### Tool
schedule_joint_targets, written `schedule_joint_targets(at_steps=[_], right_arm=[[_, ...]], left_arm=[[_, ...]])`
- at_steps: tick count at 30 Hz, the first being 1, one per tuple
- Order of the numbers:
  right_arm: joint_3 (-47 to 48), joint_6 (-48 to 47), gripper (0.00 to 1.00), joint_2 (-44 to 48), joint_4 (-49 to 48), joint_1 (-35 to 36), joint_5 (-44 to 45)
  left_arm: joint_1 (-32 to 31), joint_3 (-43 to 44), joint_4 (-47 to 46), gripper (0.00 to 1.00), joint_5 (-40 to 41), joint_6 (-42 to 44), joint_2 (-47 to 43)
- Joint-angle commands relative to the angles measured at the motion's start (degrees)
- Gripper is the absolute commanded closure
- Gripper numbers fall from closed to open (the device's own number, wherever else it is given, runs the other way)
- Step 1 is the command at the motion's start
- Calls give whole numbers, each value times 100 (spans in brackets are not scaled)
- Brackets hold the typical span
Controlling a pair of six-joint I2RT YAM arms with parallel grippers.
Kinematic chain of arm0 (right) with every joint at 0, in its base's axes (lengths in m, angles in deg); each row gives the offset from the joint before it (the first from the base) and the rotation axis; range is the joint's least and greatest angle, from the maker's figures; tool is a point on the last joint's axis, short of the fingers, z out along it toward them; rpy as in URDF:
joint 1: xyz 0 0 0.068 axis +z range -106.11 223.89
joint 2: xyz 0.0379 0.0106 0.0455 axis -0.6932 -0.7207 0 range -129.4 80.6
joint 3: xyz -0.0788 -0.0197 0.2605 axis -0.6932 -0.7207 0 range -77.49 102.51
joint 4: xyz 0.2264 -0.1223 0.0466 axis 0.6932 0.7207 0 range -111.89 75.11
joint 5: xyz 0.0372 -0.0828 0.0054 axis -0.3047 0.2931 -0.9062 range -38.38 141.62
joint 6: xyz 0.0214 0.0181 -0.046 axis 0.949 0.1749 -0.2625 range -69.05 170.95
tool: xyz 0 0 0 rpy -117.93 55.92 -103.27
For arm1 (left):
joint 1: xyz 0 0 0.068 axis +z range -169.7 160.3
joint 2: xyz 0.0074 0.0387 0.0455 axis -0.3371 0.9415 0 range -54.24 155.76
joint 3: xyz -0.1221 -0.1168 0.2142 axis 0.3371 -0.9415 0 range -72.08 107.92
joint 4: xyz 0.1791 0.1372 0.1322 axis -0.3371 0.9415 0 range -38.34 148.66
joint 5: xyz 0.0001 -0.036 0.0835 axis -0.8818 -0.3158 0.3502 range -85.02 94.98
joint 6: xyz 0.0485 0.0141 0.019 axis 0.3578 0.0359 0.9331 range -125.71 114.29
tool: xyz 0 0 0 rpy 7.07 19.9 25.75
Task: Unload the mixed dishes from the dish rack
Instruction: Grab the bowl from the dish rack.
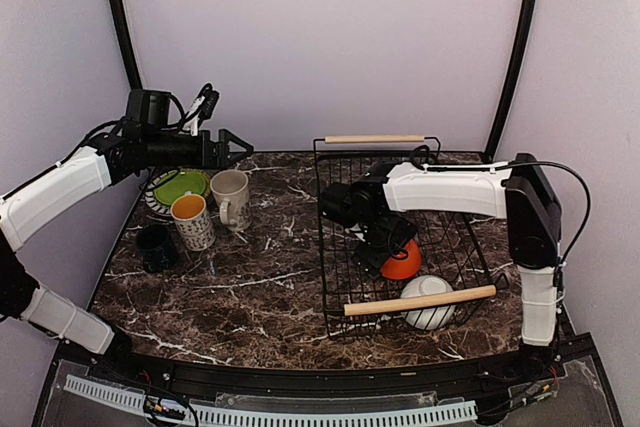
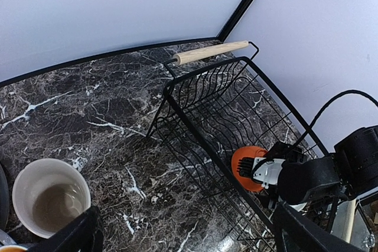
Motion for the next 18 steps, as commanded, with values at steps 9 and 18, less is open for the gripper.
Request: schedule_joint_targets(at_steps=[9, 18], right_arm=[[-71, -220, 3, -453, -147, 129, 450], [-61, 62, 3, -808, -156, 142, 941]], left_arm=[[-12, -85, -107, 1, -98, -20, -26], [-13, -92, -119, 1, -126, -46, -9]])
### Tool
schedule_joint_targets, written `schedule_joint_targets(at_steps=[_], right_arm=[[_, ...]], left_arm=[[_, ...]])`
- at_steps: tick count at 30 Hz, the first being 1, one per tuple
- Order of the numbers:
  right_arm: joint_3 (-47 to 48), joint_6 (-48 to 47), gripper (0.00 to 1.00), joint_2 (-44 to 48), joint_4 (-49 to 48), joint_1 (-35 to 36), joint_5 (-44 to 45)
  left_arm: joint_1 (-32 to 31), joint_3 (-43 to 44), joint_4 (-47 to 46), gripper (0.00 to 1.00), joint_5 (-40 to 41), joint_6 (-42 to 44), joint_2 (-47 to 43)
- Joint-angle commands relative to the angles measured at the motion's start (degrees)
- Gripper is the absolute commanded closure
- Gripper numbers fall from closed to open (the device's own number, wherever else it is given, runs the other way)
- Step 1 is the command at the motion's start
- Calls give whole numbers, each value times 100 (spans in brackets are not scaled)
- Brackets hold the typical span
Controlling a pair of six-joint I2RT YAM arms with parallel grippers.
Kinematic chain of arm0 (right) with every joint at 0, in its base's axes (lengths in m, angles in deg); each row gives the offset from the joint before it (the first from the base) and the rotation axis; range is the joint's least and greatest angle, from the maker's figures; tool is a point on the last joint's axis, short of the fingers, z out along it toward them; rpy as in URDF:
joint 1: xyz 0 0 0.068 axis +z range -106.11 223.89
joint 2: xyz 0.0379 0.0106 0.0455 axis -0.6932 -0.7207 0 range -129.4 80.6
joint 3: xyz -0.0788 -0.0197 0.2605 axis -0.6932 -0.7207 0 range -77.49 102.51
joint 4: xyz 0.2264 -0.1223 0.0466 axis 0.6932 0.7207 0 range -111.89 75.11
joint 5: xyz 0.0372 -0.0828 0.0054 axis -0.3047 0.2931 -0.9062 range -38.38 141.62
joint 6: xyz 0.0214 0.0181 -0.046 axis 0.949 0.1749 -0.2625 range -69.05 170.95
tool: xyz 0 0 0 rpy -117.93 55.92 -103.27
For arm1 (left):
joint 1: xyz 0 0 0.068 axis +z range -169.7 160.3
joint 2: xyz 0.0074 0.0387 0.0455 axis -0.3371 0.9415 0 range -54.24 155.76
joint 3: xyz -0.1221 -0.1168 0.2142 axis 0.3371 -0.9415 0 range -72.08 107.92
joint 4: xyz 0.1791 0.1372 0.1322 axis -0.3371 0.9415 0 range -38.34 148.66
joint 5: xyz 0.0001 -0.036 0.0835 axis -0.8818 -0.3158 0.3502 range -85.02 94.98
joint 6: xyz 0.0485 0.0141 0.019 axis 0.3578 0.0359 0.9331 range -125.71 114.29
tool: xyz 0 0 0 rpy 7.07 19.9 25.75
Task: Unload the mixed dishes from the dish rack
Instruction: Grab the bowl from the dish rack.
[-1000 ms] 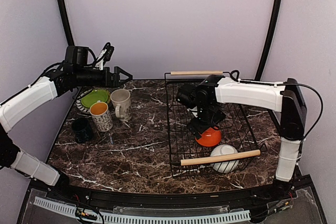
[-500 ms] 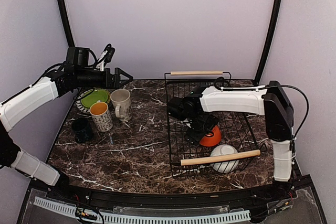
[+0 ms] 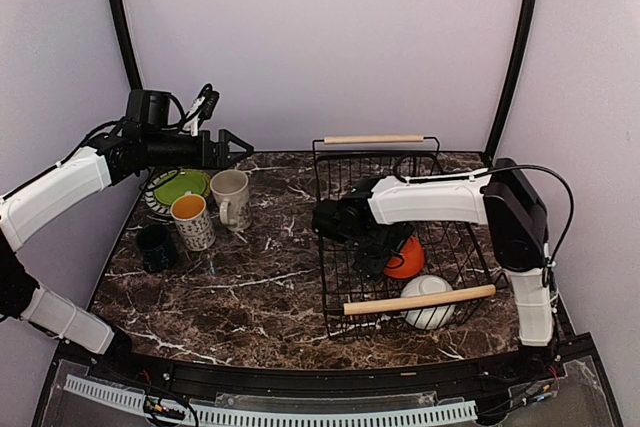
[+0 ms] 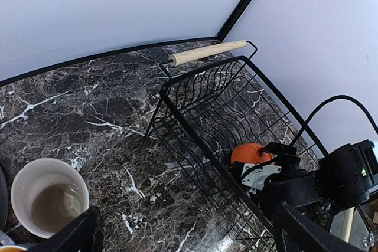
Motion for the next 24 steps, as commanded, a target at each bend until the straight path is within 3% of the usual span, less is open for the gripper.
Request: schedule_joint_targets(at_steps=[1, 5, 15, 24], right_arm=[[-51, 264, 3, -405, -195, -5, 215], [62, 602, 4, -539, -61, -2, 621], [165, 913, 11, -186, -123, 165, 639], [-168, 1240, 27, 505, -520, 148, 456]], left_arm=[[-13, -85, -110, 1, -86, -32, -5], [-13, -85, -116, 1, -101, -50, 13], [-13, -94, -134, 1, -114, -78, 26], [-13, -102, -134, 1, -87, -68, 9]])
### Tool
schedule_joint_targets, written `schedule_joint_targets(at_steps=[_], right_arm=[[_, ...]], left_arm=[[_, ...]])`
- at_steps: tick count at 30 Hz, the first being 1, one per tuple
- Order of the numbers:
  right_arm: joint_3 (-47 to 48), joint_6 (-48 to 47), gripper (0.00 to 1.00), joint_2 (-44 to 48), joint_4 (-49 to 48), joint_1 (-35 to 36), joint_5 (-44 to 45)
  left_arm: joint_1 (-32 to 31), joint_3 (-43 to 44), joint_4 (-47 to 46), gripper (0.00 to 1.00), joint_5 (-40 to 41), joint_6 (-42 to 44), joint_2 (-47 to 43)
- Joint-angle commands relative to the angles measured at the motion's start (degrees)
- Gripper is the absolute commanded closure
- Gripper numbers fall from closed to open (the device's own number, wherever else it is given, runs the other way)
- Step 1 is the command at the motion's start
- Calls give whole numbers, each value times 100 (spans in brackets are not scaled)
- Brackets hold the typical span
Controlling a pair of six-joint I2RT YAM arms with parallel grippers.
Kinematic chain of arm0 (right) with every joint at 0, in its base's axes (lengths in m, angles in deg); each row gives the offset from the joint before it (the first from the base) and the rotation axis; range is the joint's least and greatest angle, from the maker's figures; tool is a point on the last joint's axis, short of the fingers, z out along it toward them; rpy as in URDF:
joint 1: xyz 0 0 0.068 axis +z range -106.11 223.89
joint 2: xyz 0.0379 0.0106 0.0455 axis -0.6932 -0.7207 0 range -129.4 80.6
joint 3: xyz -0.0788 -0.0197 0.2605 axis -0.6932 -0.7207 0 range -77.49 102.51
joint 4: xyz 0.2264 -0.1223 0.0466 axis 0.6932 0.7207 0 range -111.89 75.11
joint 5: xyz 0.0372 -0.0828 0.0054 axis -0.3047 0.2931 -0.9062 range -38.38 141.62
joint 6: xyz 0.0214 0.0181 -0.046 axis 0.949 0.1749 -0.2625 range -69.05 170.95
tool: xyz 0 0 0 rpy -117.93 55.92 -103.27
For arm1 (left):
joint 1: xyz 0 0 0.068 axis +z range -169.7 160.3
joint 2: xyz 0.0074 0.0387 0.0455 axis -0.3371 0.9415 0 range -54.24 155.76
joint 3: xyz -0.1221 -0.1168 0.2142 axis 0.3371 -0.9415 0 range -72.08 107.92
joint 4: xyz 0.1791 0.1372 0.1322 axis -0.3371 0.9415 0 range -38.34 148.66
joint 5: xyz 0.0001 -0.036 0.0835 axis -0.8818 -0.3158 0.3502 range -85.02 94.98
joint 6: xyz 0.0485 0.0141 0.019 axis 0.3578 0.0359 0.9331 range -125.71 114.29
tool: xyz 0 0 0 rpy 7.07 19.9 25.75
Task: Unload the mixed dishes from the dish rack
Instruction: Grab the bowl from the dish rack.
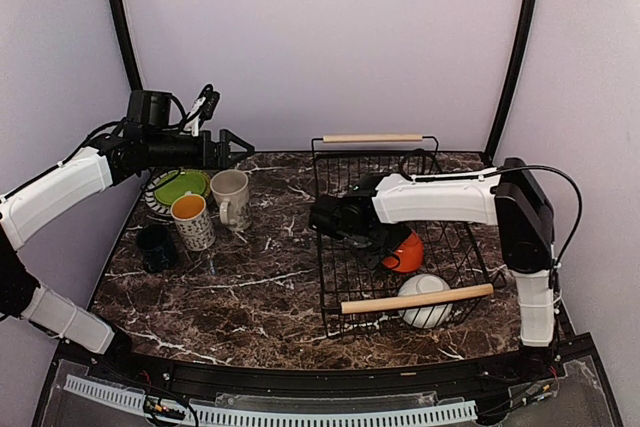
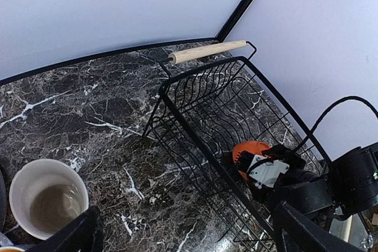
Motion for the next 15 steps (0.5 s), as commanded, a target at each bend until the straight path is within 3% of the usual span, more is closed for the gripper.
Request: schedule_joint_targets(at_steps=[1, 3, 6, 11, 15], right_arm=[[-203, 371, 30, 392, -232, 8, -114], [-248, 687, 38, 481, -126, -39, -47], [-336, 920, 38, 619, -86, -115, 11], [-543, 1082, 35, 822, -126, -315, 6], [-579, 861, 23, 862, -266, -362, -240]], left_arm=[[-13, -76, -55, 1, -84, -13, -23], [-13, -76, -55, 1, -87, -13, -9], [-13, -76, -58, 1, -87, -19, -4], [-13, -81, -64, 1, -92, -22, -4], [-13, -79, -69, 1, -101, -30, 25]])
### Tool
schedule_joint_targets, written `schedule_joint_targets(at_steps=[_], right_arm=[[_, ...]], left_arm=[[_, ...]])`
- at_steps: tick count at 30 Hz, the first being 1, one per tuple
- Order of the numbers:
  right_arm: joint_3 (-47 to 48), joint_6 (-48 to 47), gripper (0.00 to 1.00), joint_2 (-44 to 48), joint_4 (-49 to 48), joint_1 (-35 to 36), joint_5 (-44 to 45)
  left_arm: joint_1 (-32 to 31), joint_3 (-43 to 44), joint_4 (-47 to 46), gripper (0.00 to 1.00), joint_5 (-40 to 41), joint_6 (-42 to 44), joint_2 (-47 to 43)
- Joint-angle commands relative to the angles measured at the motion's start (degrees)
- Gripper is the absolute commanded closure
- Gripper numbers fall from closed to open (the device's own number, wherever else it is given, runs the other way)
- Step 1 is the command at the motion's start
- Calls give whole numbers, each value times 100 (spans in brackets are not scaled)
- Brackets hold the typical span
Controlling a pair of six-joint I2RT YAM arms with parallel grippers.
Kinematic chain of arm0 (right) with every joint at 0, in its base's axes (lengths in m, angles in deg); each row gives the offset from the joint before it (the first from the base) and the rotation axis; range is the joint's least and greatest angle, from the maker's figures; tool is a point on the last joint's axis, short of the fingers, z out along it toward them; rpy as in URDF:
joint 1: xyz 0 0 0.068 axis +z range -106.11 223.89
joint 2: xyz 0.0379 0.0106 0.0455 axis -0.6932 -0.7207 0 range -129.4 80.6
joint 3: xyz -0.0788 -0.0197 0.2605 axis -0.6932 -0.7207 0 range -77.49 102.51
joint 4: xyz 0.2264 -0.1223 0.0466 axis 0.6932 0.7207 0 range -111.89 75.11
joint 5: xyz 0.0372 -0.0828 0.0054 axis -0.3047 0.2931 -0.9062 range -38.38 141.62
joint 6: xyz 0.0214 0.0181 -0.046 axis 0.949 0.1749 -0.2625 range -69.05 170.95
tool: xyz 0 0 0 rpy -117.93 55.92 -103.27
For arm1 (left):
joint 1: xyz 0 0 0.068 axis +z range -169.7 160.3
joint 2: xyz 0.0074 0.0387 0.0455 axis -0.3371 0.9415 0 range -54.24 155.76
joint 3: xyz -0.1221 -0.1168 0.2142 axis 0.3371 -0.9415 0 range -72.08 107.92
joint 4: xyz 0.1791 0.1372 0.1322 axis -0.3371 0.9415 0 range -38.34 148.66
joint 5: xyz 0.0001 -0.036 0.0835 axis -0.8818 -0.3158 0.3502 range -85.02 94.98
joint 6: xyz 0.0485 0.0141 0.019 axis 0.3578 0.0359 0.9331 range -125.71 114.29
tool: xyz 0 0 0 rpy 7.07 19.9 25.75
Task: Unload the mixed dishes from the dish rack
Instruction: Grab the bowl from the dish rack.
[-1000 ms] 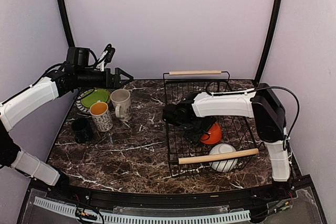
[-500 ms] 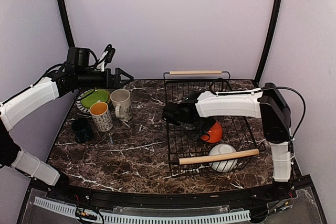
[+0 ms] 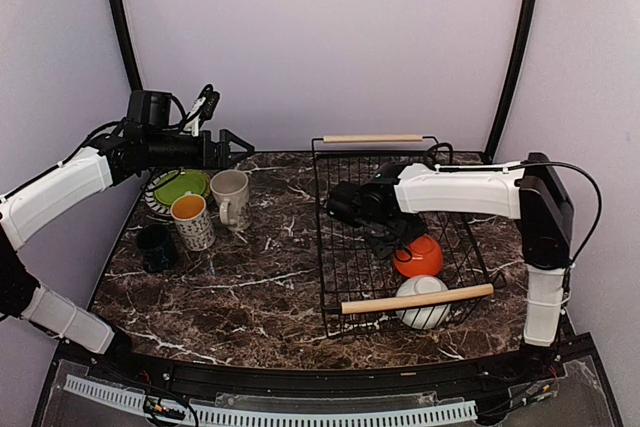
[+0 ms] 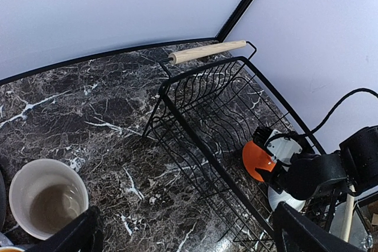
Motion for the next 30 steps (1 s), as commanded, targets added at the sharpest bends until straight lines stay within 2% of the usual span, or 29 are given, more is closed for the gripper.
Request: schedule_joint_targets(at_steps=[1, 6, 9, 19, 27, 30], right_arm=[[-89, -30, 20, 201, -195, -83, -293], [-447, -633, 9, 426, -574, -222, -1094], [-489, -766, 2, 388, -314, -214, -1120], [-175, -512, 1, -335, 482, -173, -251], [-404, -416, 1, -493, 414, -169, 23], [-463, -615, 1, -551, 175, -170, -171]], left_arm=[[-13, -75, -65, 1, -116, -30, 34], [-13, -76, -56, 1, -107, -24, 38], [-13, -72, -64, 1, -142, -33, 44], [-13, -85, -82, 1, -164, -53, 76], [-13, -85, -105, 1, -219, -79, 83], [-13, -85, -106, 1, -212, -81, 82]])
